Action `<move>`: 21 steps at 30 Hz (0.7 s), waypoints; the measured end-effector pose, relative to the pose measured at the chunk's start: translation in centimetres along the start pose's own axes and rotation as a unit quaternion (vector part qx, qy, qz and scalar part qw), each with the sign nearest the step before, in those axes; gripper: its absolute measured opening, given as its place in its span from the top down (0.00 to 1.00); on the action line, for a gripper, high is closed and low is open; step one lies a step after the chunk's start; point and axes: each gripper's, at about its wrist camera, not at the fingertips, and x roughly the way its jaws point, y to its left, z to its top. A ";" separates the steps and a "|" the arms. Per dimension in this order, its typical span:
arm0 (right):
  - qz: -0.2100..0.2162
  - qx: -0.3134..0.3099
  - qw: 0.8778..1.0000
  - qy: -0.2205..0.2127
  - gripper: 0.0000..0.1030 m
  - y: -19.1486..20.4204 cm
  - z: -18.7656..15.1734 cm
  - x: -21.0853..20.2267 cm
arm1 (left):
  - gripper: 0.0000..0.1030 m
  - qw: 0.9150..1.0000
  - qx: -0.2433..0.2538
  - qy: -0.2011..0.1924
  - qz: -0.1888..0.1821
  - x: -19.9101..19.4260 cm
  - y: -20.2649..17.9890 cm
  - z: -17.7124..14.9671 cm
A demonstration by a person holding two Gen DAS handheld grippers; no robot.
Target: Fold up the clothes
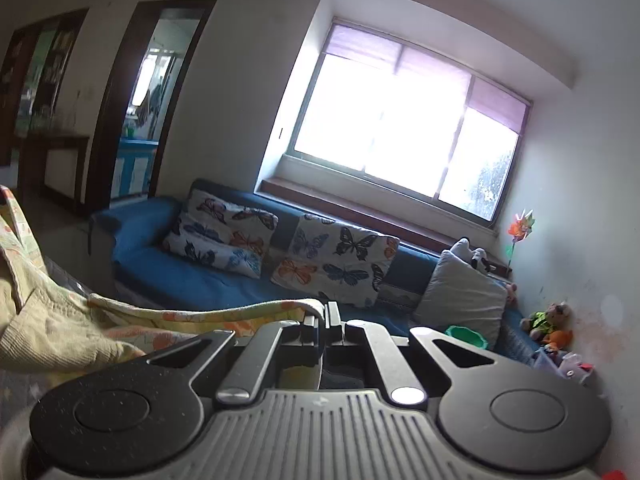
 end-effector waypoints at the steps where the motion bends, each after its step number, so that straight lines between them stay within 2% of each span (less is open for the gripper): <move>1: 0.004 0.001 1.000 0.005 0.98 0.0 -0.1 0.3 | 0.98 1.000 0.002 0.003 0.003 -0.2 0.5 -0.1; 4: 0.021 -0.005 0.999 0.030 0.98 0.4 -2.1 0.7 | 0.98 0.999 0.023 0.022 0.008 -0.9 1.1 -2.8; 8: 0.052 -0.025 0.994 0.092 0.98 2.0 -7.7 0.8 | 0.98 0.997 0.041 0.066 0.003 -2.4 1.1 -8.5; 12: 0.085 -0.067 0.980 0.165 0.98 4.8 -14.6 0.2 | 0.98 0.993 0.050 0.111 -0.008 -4.5 0.7 -14.4; 16: 0.116 -0.079 0.964 0.225 0.98 7.0 -20.7 -1.3 | 0.98 0.986 0.059 0.156 -0.018 -6.7 0.3 -20.4; 21: 0.132 -0.083 0.957 0.244 0.98 8.2 -24.4 -4.4 | 0.98 0.976 0.068 0.206 -0.031 -9.3 0.1 -27.3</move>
